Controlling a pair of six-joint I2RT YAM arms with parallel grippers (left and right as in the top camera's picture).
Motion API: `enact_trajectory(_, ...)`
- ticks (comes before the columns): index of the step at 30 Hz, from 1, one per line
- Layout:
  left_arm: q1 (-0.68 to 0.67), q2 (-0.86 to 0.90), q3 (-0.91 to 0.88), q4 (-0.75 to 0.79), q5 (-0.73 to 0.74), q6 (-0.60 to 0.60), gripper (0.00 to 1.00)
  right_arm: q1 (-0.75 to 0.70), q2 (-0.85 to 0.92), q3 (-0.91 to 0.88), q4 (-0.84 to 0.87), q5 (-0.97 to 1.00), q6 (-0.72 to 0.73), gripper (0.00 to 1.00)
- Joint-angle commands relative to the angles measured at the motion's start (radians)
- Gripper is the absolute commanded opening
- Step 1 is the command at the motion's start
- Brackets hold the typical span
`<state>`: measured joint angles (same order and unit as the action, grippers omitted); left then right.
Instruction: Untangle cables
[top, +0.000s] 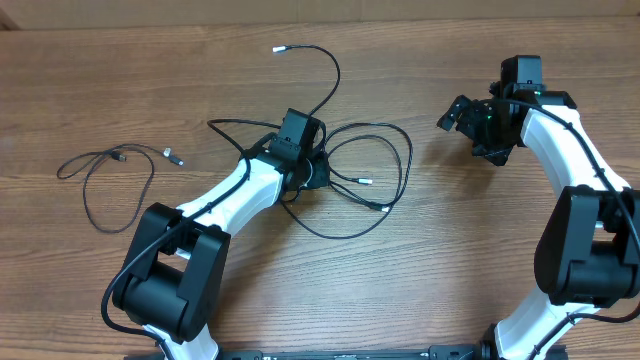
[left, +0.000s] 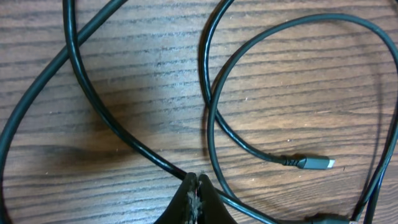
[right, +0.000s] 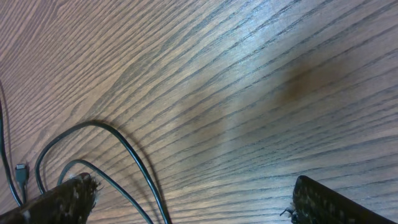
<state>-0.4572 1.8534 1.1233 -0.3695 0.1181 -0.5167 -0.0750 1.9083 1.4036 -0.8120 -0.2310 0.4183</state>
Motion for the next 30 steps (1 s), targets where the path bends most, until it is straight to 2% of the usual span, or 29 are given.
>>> enact_trajectory(1,-0.015,-0.027,-0.002,0.010,-0.014,0.024,0.04,0.001,-0.025,0.016,0.002,0.006,0.001,1.00)
enact_trajectory(7,-0.052,-0.027,-0.002,0.035,-0.016,0.056,0.05,0.001,-0.025,0.016,0.002,0.006,0.001,1.00)
enact_trajectory(17,-0.103,-0.027,-0.002,0.071,-0.017,0.037,0.12,0.001,-0.025,0.016,0.002,0.006,0.000,1.00)
enact_trajectory(21,-0.131,-0.027,-0.002,0.080,-0.018,0.038,0.18,0.001,-0.025,0.016,0.002,0.006,0.000,1.00)
enact_trajectory(26,-0.150,-0.027,-0.002,0.083,-0.017,0.038,0.33,0.001,-0.025,0.016,0.002,0.006,0.000,1.00)
enact_trajectory(30,-0.150,-0.027,-0.002,0.083,-0.017,0.038,0.63,0.001,-0.025,0.016,0.002,0.006,0.000,1.00)
